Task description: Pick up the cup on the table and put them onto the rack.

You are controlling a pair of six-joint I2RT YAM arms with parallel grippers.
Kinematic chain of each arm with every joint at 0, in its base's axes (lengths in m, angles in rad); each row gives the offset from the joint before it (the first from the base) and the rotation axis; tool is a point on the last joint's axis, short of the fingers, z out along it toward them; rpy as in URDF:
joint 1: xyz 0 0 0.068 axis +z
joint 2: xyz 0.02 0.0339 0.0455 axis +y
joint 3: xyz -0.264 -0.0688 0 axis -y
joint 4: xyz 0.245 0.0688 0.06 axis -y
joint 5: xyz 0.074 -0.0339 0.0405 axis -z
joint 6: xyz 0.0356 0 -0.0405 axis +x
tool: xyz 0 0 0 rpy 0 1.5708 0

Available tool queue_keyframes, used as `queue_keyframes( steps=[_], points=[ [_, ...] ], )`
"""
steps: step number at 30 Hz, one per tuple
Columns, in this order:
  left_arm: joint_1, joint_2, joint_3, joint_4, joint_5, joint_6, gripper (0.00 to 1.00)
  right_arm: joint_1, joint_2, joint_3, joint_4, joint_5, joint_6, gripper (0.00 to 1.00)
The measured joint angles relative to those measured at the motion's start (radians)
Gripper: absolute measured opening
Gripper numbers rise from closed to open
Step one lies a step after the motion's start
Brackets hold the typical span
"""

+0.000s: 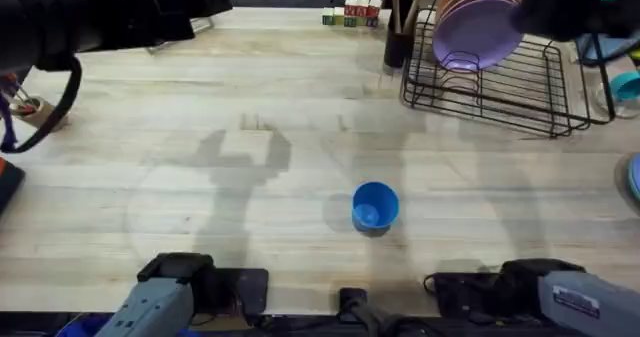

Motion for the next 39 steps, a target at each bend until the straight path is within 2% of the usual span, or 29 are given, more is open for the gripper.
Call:
queue_keyframes(
  steps=[5,11,22,31,39],
  points=[
    [0.0,0.0,0.0,0.0,0.0,0.0,0.993,0.067,0.112,0.0,0.05,-0.02,0.0,0.032],
    [0.0,0.0,0.0,0.0,0.0,0.0,0.993,0.082,0.245,0.0,0.081,-0.031,0.005,0.032],
    [0.0,0.0,0.0,0.0,0.0,0.0,0.993,0.11,0.277,0.0,0.071,-0.113,0.042,0.032],
    [0.0,0.0,0.0,0.0,0.0,0.0,0.993,0.173,0.322,0.0,0.039,-0.129,0.042,0.032],
    [0.0,0.0,0.0,0.0,0.0,0.0,0.993,0.181,0.383,0.0,0.012,-0.132,0.008,0.03]
  ],
)
